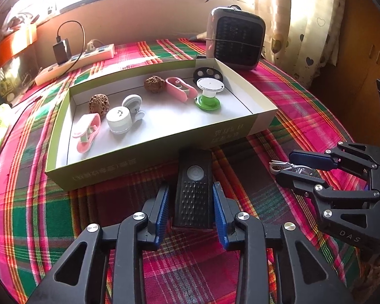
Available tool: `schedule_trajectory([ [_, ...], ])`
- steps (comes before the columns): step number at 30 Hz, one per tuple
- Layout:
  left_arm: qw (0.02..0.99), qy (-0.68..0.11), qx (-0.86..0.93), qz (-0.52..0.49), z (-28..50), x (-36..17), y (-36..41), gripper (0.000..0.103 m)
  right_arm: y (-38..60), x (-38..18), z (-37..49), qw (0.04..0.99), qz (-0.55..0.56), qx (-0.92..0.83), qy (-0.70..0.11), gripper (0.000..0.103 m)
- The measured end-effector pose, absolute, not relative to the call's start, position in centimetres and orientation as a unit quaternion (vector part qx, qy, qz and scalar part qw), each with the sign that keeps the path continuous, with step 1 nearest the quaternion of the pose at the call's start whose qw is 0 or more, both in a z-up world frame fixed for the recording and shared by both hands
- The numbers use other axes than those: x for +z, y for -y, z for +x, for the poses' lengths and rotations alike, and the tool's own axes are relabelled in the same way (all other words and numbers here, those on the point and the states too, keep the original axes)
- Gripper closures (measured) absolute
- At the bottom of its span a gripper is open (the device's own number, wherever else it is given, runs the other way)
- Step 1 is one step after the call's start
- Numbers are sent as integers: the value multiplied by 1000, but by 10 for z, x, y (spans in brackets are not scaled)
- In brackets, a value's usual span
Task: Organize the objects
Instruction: 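Grasp the white USB cable with the right tool while the left tool grasps the black perforated device, then lift the cable and the black device and carry them over the tray with both tools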
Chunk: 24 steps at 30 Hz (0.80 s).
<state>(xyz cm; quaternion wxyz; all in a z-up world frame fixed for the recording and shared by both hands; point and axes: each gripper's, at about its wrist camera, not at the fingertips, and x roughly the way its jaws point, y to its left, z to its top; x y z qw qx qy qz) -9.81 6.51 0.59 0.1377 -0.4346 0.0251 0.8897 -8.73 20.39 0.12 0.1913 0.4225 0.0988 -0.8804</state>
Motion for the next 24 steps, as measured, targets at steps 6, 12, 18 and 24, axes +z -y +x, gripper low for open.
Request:
schedule_trajectory([
  [6, 134, -25, 890, -434, -98, 6, -63, 78, -202, 2, -85, 190, 422, -881, -96, 83],
  [12, 133, -27, 890, -435, -98, 6, -62, 78, -200, 2, -84, 188, 422, -882, -98, 85],
  [18, 133, -26, 891, -434, -97, 6, -62, 78, -201, 2, -83, 185, 422, -882, -95, 85],
  [24, 132, -23, 891, -434, -96, 6, -61, 78, -200, 2, -82, 184, 423, -883, -90, 85],
])
